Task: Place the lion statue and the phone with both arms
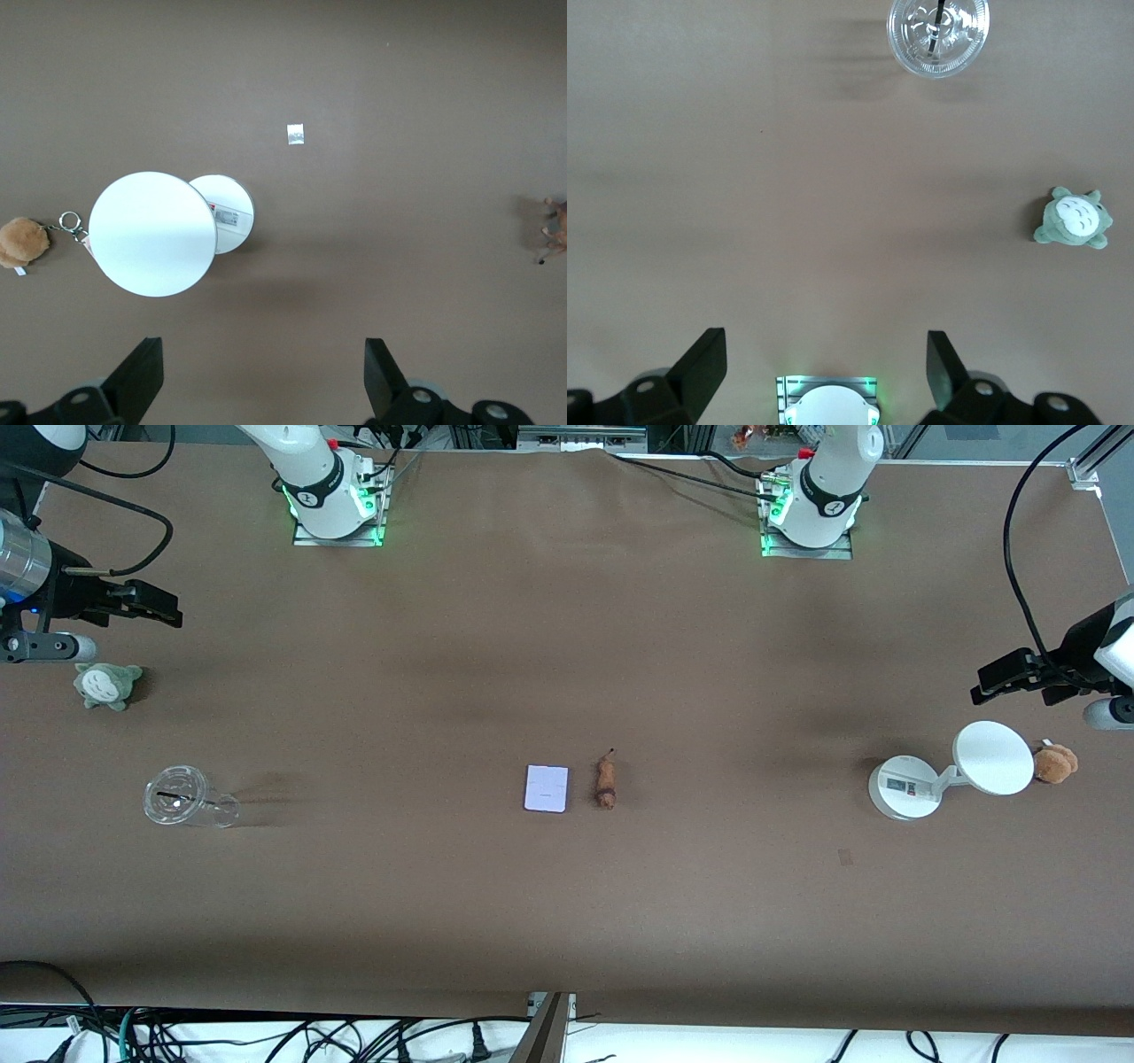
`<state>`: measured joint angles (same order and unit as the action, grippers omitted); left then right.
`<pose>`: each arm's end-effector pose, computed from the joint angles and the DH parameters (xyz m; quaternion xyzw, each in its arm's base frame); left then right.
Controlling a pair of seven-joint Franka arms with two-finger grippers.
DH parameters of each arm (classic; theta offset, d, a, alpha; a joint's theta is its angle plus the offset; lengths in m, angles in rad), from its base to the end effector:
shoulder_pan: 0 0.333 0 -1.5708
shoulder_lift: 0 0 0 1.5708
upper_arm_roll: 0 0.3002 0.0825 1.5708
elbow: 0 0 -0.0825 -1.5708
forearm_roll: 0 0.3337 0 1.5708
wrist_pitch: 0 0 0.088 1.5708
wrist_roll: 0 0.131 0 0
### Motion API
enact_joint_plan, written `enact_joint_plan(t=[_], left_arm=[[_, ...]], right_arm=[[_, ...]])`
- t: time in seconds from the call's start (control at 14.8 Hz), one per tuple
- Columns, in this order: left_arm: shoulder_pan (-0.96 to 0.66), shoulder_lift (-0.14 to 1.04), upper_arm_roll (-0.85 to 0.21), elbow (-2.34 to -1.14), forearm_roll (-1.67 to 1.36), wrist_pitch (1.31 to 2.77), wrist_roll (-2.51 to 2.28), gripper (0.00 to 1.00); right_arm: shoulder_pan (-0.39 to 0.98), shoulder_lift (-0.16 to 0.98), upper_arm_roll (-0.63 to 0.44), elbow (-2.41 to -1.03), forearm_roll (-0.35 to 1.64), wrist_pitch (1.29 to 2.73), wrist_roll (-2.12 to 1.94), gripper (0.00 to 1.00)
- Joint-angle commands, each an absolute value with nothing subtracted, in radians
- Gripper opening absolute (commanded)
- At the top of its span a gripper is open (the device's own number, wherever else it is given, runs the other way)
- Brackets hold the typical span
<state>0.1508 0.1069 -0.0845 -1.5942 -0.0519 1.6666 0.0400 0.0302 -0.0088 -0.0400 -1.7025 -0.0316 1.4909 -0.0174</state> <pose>0.5381 0.0314 0.5276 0.9993 0.0162 -0.0154 0.0311 0.4809 -0.0091 0.5289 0.9947 0.0041 -0.1014 0.0142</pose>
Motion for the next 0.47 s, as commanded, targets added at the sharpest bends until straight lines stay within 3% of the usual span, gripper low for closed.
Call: enact_joint_plan(t=[0.0,0.41], left_arm=[[0.163,0.124,-0.087,-1.565,-0.075,1.614,0.08,1.0],[0.126,0.144,-0.112,-1.566,-0.083,1.568,-0.088,1.0]], right_arm=[[0.028,-0.011,-0.044,-1.695,-0.018,1.486,-0.034,1.0],[0.029,-0.011,-0.041,-1.695,-0.018,1.488,-0.032,1.0]])
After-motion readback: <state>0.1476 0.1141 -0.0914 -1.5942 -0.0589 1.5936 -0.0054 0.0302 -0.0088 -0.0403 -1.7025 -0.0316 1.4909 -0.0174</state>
